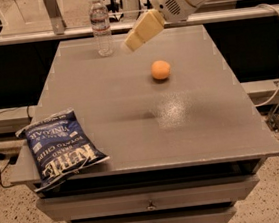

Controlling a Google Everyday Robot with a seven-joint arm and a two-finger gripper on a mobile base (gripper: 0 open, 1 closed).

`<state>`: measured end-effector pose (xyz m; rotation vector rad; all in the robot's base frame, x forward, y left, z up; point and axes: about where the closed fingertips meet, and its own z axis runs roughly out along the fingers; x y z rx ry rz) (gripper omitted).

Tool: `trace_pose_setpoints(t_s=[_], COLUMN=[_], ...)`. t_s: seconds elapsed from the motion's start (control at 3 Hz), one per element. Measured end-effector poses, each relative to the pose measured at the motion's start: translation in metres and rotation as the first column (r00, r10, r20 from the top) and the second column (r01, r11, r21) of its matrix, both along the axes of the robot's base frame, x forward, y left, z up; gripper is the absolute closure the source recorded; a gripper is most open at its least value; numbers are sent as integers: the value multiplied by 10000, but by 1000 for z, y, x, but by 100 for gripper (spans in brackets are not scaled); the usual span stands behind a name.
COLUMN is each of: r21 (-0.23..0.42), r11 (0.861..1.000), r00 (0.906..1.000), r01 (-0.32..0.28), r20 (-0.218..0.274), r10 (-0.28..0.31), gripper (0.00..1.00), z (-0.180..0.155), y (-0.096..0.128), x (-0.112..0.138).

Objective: Move water bottle near orange

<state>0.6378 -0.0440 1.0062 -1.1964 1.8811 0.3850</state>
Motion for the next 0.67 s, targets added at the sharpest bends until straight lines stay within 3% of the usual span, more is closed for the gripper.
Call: trace_pose_setpoints(t_s=[0.33,0.67], r21=[1021,1849], r11=[9941,9787], r00=[9986,9917], r01=[377,886], r20=[337,752], r10=[-414,-1040], gripper=[0,0], z=[-1,1], y=[40,67], x=[42,81])
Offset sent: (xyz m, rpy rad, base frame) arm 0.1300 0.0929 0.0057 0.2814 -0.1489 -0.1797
